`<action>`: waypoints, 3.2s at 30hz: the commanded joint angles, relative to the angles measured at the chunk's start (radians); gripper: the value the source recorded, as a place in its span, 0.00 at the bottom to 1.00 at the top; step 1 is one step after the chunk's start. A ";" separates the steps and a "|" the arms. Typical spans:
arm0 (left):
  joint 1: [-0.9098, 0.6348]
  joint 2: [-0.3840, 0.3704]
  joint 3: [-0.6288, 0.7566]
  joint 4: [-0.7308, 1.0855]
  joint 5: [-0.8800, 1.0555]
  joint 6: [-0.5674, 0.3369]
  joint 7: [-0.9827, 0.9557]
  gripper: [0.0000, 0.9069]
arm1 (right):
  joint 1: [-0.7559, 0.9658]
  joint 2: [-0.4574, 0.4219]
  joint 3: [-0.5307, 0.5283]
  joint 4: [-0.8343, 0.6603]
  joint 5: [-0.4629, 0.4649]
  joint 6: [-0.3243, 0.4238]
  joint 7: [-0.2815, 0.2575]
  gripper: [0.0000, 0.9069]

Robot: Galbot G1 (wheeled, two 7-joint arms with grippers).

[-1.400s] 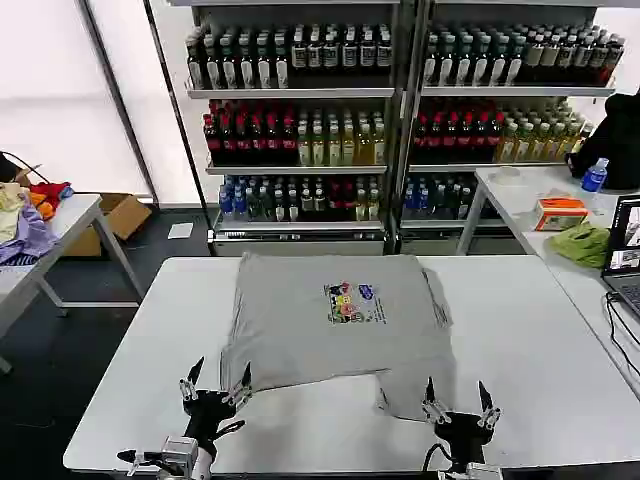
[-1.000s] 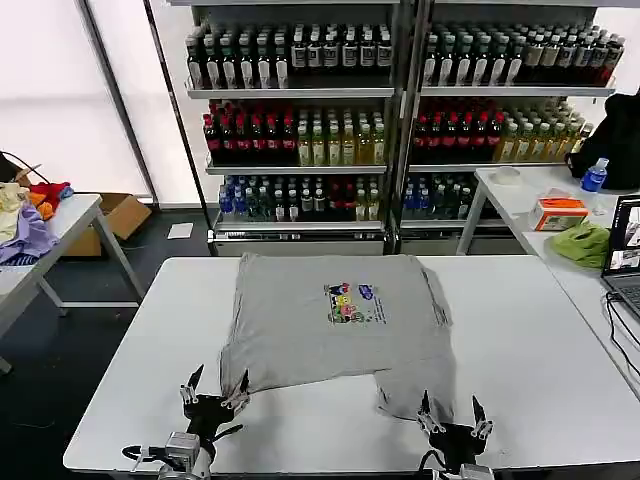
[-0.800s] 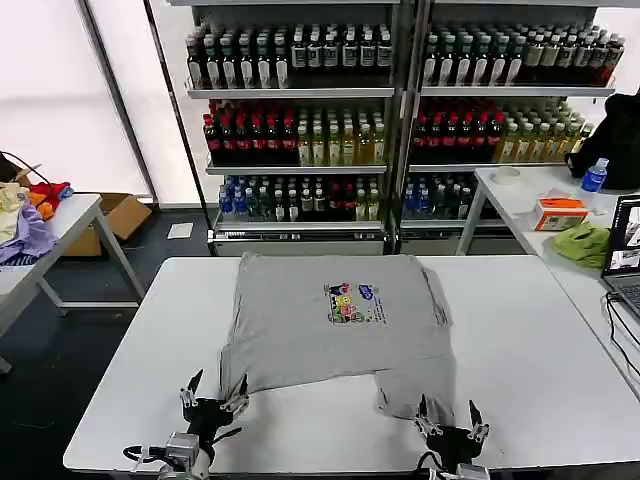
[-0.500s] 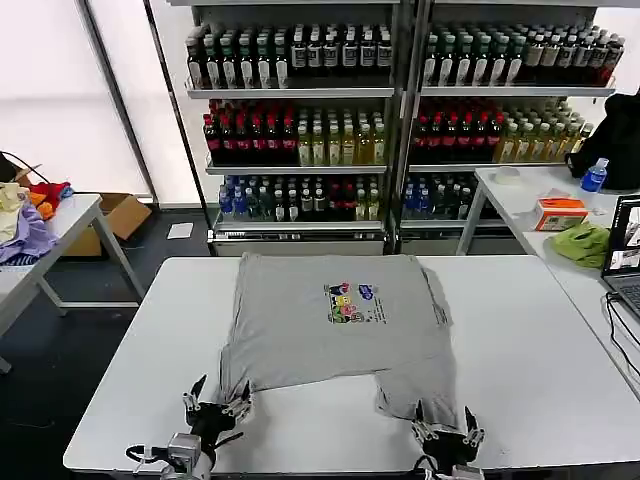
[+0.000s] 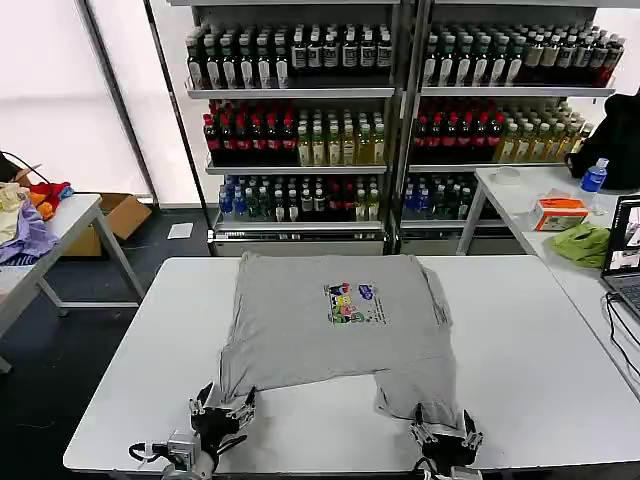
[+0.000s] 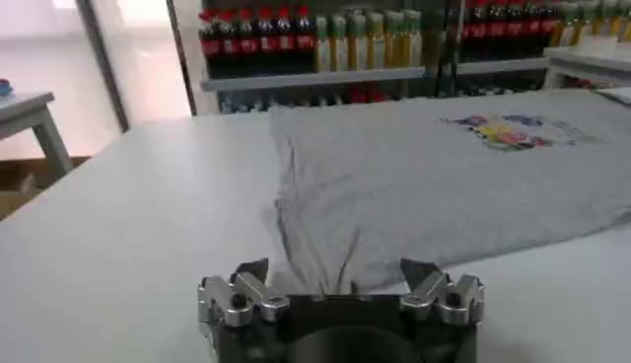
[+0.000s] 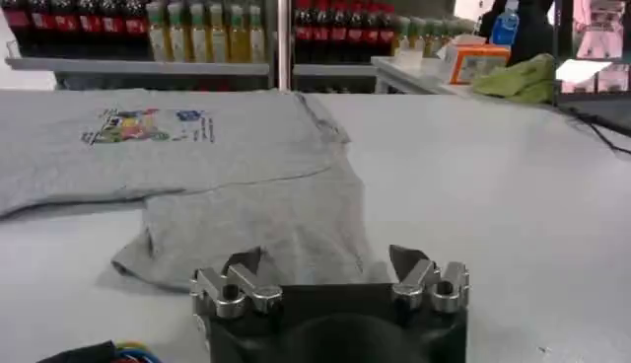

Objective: Fold and organize the clothes.

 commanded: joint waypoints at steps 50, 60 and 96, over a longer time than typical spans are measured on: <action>-0.141 0.021 0.043 -0.021 -0.107 -0.124 -0.063 0.01 | 0.258 -0.009 0.089 0.016 -0.177 0.158 -0.214 0.00; -0.292 0.045 0.048 0.110 -0.197 -0.123 -0.077 0.01 | 0.468 -0.012 0.059 -0.147 -0.116 0.094 -0.197 0.00; -0.594 0.106 0.139 0.465 -0.247 -0.064 -0.088 0.01 | 0.743 0.001 0.013 -0.457 0.046 -0.054 -0.206 0.00</action>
